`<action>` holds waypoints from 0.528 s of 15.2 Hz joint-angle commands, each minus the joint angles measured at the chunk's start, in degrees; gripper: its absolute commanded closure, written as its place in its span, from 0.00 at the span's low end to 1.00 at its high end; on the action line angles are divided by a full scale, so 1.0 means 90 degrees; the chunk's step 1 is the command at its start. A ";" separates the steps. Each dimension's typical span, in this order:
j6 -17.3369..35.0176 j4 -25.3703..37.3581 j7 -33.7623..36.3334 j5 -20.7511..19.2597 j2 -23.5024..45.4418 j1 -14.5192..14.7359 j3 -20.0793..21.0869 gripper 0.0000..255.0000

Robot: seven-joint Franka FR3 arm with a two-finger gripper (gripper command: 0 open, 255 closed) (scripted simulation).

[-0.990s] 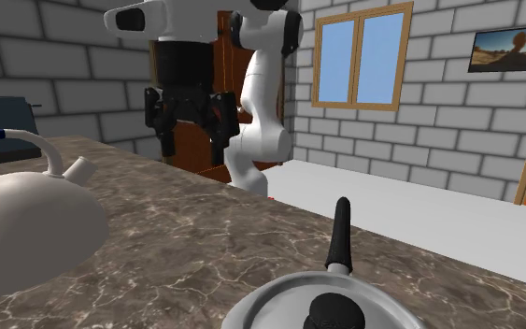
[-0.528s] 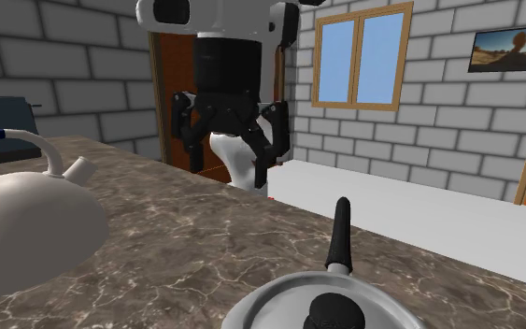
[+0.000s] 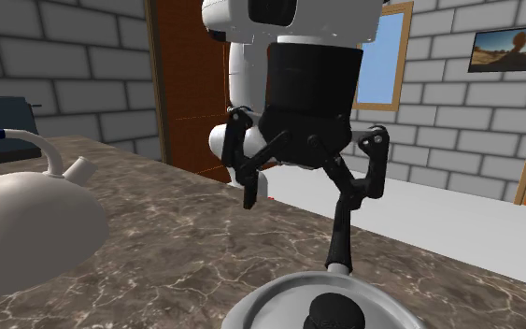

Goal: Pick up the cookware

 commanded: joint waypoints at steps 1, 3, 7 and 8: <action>-0.0181 0.0540 0.0287 -0.0225 0.0492 0.0182 0.0173 0.00; -0.0354 0.1099 0.0538 -0.0487 0.1029 0.0403 0.0294 0.00; -0.0120 0.0911 0.0580 -0.0520 0.1091 0.0428 0.0285 0.00; -0.0036 0.0833 0.0587 -0.0524 0.1097 0.0426 0.0282 0.00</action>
